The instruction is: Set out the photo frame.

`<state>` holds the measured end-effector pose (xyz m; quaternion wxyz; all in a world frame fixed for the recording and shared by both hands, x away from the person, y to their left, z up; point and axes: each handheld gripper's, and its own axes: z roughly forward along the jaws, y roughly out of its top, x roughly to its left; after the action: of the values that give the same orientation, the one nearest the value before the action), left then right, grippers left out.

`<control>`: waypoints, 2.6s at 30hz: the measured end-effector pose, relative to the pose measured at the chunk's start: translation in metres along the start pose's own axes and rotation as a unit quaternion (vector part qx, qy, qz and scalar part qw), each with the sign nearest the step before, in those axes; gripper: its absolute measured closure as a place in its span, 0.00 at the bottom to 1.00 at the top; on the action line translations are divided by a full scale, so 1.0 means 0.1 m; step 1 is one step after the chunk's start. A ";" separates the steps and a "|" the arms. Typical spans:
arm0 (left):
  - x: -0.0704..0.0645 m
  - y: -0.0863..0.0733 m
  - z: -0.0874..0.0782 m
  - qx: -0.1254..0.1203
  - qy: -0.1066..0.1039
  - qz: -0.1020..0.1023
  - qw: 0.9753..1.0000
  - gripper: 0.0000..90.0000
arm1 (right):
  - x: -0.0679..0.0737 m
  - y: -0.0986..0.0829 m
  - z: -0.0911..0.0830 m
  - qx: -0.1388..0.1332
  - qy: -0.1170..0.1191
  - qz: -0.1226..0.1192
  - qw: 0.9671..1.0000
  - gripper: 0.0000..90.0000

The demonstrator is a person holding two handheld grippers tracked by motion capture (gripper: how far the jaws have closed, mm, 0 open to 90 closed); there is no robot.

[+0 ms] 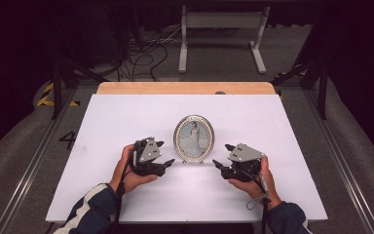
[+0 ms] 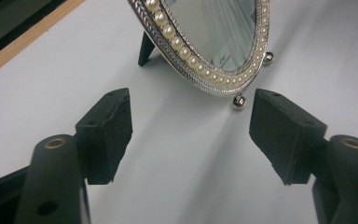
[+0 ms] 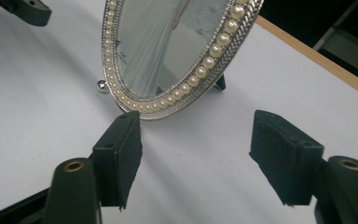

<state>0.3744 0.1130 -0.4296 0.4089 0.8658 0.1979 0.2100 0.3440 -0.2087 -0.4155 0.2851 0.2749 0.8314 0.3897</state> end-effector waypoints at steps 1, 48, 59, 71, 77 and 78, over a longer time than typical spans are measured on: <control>-0.01 -0.01 0.00 0.001 0.001 -0.002 1.000 0.30 | -0.01 -0.01 -0.01 -0.001 -0.002 0.002 1.000 0.35; 0.15 -1.00 -0.98 0.010 0.075 -0.059 0.995 0.10 | -0.16 -0.56 -0.45 0.014 -0.072 0.035 0.997 0.18; 0.23 -1.22 -1.17 0.010 0.086 -0.098 0.991 0.10 | -0.18 -0.71 -0.58 0.022 -0.086 0.050 0.995 0.18; 0.23 -1.25 -1.14 0.018 0.091 -0.101 0.990 0.10 | -0.16 -0.74 -0.55 0.021 -0.081 0.049 0.995 0.18; 0.23 -1.24 -1.13 0.011 0.089 -0.110 0.990 0.10 | -0.16 -0.74 -0.55 0.016 -0.077 0.051 0.996 0.18; 0.23 -1.23 -1.13 0.012 0.087 -0.107 0.990 0.10 | -0.16 -0.74 -0.55 0.016 -0.076 0.052 0.996 0.18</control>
<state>0.3137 0.2676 -0.4570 0.4002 0.8228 0.3268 0.2367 0.2998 -0.2868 -0.4419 0.3224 0.3508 0.7983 0.3684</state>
